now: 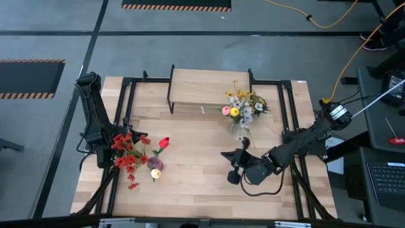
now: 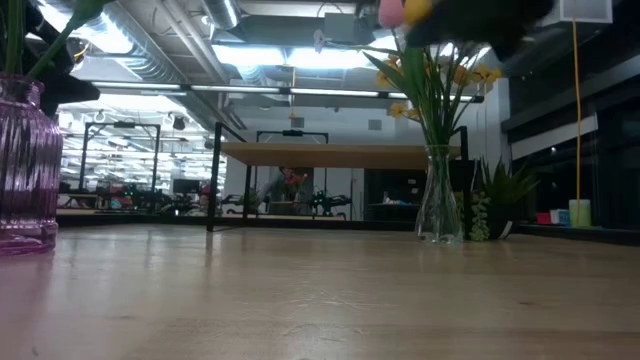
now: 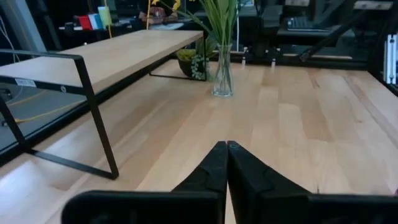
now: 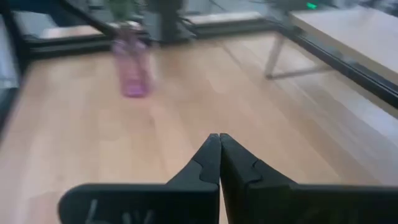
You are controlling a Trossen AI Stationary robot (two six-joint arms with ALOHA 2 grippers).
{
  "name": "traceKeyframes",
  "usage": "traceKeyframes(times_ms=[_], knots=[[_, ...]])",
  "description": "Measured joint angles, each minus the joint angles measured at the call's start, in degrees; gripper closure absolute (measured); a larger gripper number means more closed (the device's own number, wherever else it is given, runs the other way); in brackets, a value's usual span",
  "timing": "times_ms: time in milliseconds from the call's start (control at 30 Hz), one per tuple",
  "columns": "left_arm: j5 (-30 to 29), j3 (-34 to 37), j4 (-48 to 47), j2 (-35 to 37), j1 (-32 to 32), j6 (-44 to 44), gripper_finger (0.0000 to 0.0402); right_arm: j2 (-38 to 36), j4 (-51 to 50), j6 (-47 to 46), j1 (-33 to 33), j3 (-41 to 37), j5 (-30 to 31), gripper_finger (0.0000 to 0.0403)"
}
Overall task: Pick and place flowers into a vace then onto a shelf
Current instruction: Put the transparent vase with flowers on the shelf
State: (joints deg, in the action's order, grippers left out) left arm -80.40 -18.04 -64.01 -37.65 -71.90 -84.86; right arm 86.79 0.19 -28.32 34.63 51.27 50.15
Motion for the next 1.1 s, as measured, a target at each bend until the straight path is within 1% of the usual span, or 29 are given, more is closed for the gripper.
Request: traceKeyframes(times_ms=[100, 167, 400, 567, 667, 767, 867, 967, 1100], knots=[[0.06, 0.00, 0.02, 0.02, 0.00, 0.02, 0.0400, 0.00, -6.58, -7.97, 0.96, -0.02, 3.82, 0.0401], [0.24, 0.00, 0.02, 0.00, 0.00, 0.02, 0.0400, 0.00, -9.98, -13.20, 1.26, -0.02, 5.26, 0.0401], [0.35, 0.00, 0.54, 0.00, 0.00, 0.10, 0.0400, 0.02, -19.60, -23.32, 1.51, -0.02, 5.76, 0.0401], [0.35, 0.00, 0.94, 0.00, 0.00, 0.11, 0.0399, 0.02, -26.18, -32.39, 4.01, -0.02, 6.17, 0.0401], [0.35, 0.00, 1.03, 0.02, 0.00, 0.11, 0.0400, 0.02, -30.69, -36.18, 6.38, -0.02, 11.01, 0.0401], [0.35, 0.00, 1.22, 0.00, 0.00, 0.11, 0.0399, 0.05, -36.45, -43.43, 9.12, -0.07, 15.05, 0.0401], [0.35, 0.00, 1.27, 0.01, 0.00, 0.13, 0.0399, 0.21, -37.18, -48.39, 10.96, -1.70, 17.12, 0.0401], [0.31, 0.00, 1.27, 0.02, 0.00, 0.13, 0.0400, 0.21, -35.74, -52.12, 11.32, -4.45, 17.40, 0.0398], [0.27, 0.00, 1.27, 0.01, 0.00, 0.13, 0.0399, 0.24, -30.68, -52.55, 11.27, -8.50, 17.35, 0.0373]])
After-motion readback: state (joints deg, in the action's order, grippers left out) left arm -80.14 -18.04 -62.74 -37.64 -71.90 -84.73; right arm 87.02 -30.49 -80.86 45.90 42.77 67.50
